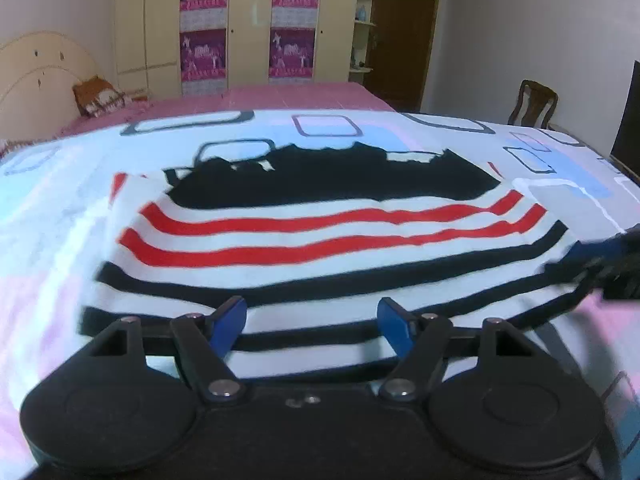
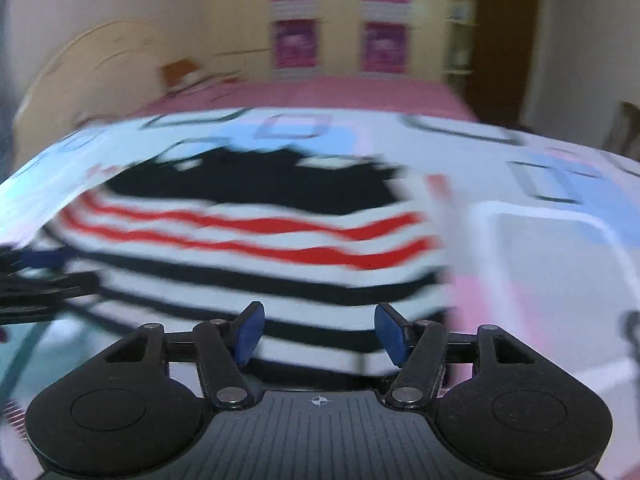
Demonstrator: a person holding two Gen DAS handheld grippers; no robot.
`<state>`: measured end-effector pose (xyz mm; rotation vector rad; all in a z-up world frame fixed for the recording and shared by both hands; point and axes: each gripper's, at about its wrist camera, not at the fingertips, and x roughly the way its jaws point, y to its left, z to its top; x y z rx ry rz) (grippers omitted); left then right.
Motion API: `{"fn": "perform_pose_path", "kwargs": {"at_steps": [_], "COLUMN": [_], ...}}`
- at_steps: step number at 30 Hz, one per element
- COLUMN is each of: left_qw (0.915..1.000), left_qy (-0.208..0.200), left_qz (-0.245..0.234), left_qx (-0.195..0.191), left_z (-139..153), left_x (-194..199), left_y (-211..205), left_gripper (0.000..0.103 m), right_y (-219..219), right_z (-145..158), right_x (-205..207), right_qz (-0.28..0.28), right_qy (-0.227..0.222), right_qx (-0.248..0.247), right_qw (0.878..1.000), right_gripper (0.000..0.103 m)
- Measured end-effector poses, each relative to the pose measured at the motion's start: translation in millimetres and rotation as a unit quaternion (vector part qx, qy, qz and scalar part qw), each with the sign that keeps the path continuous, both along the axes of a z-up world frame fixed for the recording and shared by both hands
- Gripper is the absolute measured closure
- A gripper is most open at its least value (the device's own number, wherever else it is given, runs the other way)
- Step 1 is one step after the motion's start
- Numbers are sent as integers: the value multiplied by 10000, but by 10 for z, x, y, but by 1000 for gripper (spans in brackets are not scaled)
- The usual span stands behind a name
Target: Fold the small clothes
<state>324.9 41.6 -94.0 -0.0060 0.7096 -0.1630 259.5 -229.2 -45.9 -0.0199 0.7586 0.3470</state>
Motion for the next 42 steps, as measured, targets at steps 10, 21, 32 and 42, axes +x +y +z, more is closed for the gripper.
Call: {"fn": "perform_pose_path", "kwargs": {"at_steps": [10, 21, 32, 42], "left_qw": [9980, 9966, 9957, 9432], "left_qy": [136, 274, 166, 78], "left_qz": [546, 650, 907, 2259], "left_qx": [289, 436, 127, -2435], "left_z": [-87, -125, -11, -167], "left_x": [-51, -65, -188, -652], "left_y": [595, 595, 679, 1090], "left_gripper": [36, 40, 39, 33], "right_y": [-193, -503, -462, -536], "right_z": [-299, -229, -283, 39], "right_x": [96, 58, 29, -216], "right_qz": [-312, -427, -280, -378], "right_qy": [290, 174, 450, -217], "right_qx": [-709, -635, -664, 183], "right_qw": [9966, 9969, 9964, 9989], "right_gripper": [69, 70, 70, 56]}}
